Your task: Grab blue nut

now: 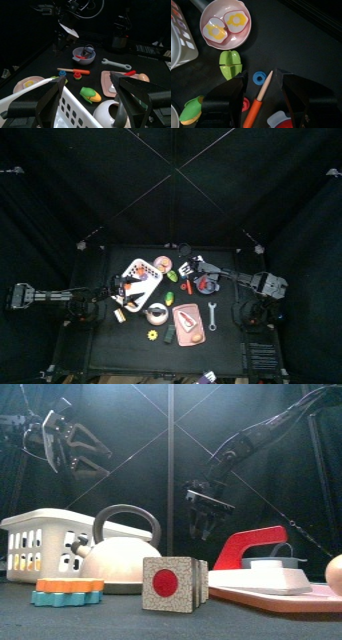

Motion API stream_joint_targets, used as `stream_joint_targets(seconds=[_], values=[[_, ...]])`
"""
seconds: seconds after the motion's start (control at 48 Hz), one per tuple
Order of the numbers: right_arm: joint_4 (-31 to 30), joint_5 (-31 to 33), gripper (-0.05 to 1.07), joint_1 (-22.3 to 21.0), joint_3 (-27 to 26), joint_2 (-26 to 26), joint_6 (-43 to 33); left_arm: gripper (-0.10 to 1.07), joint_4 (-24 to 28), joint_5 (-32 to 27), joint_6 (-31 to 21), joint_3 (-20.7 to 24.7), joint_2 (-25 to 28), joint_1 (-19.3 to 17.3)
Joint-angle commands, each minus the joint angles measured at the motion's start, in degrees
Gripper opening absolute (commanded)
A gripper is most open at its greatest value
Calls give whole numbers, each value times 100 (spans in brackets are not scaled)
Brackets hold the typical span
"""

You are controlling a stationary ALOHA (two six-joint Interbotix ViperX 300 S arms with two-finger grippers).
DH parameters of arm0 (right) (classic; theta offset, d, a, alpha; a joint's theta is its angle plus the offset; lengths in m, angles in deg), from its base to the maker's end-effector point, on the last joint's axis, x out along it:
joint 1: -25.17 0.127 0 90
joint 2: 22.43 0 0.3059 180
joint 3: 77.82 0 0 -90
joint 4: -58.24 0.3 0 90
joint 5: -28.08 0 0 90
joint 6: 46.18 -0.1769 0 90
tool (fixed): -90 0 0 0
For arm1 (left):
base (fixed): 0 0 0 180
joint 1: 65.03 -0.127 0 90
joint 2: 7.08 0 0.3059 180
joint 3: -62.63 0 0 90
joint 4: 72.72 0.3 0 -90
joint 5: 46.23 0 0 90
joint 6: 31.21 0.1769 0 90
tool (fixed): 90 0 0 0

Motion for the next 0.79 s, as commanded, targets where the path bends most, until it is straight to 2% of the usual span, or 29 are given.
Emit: stream_joint_targets(seconds=[0.0,0.333,0.771], values=[[-35,-105,84,44,-62,123,-9,103,35,18,0,114,-9,-18],[-176,-26,83,26,-97,-53,70,103,18,-132,-35,53,-18,44],[-167,492,83,343,-167,-765,193,103,-44,-132,-26,18,-18,88]])
